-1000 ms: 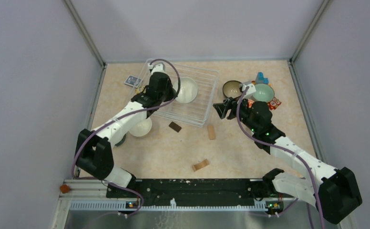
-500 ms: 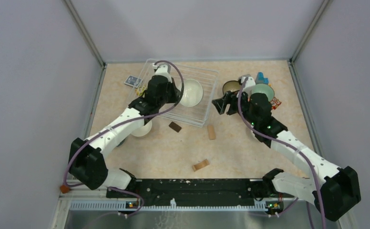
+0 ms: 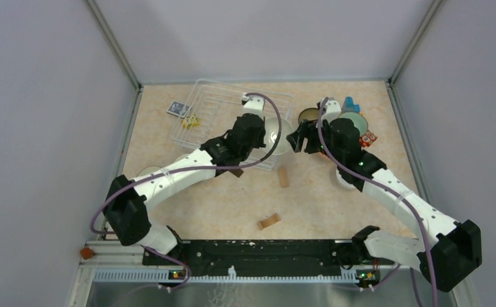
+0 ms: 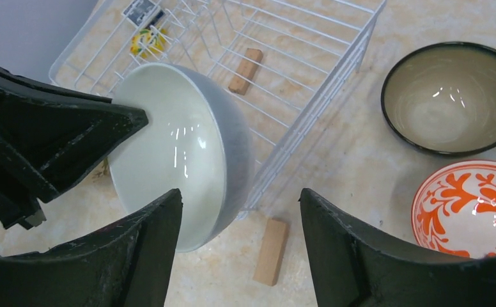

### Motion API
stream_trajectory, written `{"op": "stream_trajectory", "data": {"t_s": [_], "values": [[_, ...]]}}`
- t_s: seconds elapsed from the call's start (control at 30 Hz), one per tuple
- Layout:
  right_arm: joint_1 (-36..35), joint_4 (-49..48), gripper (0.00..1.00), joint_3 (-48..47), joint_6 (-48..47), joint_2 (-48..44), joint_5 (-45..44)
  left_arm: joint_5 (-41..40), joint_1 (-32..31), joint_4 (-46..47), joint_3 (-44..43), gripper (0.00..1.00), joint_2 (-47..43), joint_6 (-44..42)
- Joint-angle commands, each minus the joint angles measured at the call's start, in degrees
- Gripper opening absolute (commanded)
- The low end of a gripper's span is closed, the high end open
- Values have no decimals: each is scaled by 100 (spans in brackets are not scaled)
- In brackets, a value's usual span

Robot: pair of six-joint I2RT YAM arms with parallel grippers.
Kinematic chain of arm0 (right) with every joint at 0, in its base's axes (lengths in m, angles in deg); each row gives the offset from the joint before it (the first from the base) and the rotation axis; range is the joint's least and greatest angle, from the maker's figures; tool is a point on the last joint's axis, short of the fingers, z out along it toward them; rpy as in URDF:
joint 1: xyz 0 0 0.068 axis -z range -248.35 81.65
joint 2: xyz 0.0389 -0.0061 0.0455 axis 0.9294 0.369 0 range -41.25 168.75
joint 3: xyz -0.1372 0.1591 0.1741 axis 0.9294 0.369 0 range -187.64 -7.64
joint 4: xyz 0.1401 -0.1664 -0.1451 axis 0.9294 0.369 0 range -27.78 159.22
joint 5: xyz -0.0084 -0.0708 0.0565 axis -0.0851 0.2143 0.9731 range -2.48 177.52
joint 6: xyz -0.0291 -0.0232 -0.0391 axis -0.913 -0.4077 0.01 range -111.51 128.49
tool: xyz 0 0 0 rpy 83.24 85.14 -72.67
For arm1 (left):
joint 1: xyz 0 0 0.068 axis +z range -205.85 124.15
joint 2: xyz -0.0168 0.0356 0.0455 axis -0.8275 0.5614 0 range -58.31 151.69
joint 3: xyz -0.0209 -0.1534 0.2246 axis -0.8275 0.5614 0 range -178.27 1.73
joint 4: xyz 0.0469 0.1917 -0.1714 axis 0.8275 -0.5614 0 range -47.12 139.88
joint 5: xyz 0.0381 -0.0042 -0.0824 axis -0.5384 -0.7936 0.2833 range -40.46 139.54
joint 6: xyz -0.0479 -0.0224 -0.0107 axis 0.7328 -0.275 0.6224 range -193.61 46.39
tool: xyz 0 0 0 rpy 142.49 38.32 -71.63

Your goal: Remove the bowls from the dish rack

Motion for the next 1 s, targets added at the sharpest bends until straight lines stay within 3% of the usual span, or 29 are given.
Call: {"op": "stream_trajectory", "data": {"t_s": [0.0,0.1,0.23,0.37,0.43,0.53,0.63,0.73,0.97], "values": [[-48,271,66,-281,99,146,-251,-844,-304,441,-562,0,148,-317],[-54,459,64,-338,125,244,-502,-1030,-509,433,-714,0,279,-420],[-55,564,52,-306,149,249,-911,-802,-664,580,-852,1,455,-642],[-51,667,19,-271,84,240,-1229,-475,-687,709,-848,9,539,-643],[-49,769,0,-272,106,226,-1502,-327,-683,817,-796,23,508,-611],[-50,865,0,-195,204,153,-1866,-54,-674,1136,-572,56,358,-548],[-51,897,0,-72,350,47,-2223,101,-662,1362,-416,76,233,-513],[-25,985,0,28,477,-5,-2434,15,-610,1216,-440,83,238,-507],[50,1411,0,151,785,169,-2357,-639,-455,827,-379,85,163,-499]]}}
